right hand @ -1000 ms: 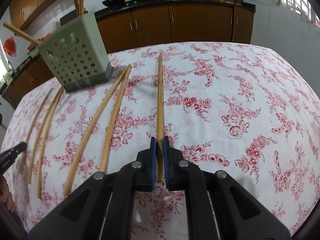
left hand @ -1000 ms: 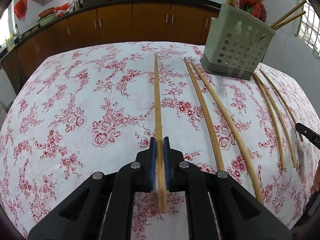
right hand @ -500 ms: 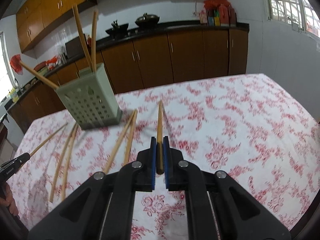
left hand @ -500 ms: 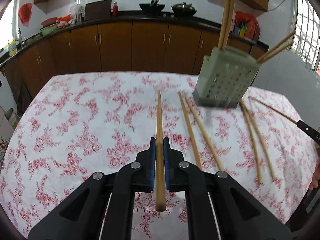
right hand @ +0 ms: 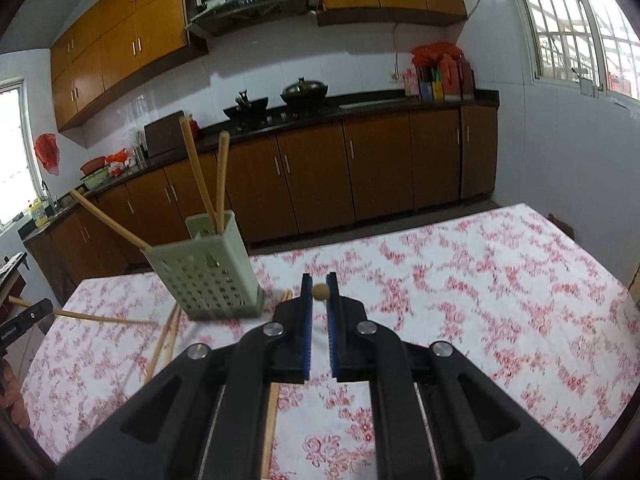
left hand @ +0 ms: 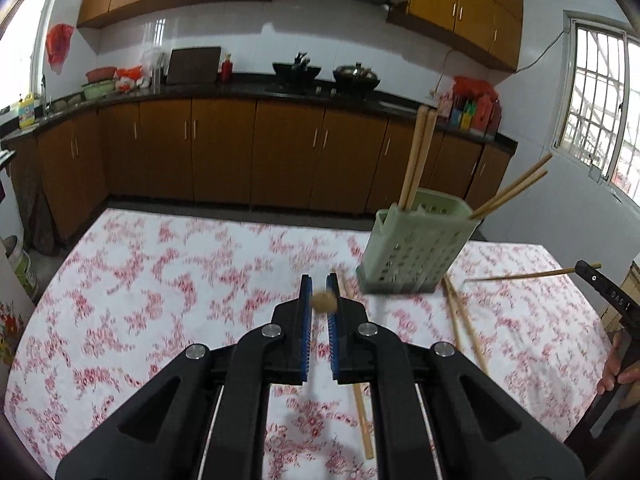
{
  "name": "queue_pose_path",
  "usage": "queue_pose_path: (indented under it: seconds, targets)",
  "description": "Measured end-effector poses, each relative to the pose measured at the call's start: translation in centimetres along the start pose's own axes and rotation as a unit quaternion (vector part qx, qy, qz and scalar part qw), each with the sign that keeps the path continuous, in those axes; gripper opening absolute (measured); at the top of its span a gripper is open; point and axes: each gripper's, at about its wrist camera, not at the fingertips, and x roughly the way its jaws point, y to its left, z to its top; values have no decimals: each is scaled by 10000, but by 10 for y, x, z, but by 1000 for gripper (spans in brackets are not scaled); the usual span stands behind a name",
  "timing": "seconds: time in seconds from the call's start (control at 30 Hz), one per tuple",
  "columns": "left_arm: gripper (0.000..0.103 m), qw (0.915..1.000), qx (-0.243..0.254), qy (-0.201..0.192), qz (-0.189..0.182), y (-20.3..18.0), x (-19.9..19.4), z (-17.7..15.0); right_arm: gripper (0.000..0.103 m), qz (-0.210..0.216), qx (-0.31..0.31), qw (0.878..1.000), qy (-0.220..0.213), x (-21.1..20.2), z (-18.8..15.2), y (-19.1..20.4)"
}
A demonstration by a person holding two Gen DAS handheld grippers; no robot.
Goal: Organize utensils
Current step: 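Carry both chopsticks upright above the green holder and lower them in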
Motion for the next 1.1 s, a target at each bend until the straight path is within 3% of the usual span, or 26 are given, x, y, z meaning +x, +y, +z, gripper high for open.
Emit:
queue_pose_path:
  seconds: [0.67, 1.1]
  targets:
    - [8, 9996, 100, -236, 97, -7, -7, 17, 8, 73, -237, 9982, -550, -17, 41, 18]
    - [7, 9941, 393, -971, -292, -50, -41, 76, 8, 1073, -20, 9898, -939, -56, 103, 42]
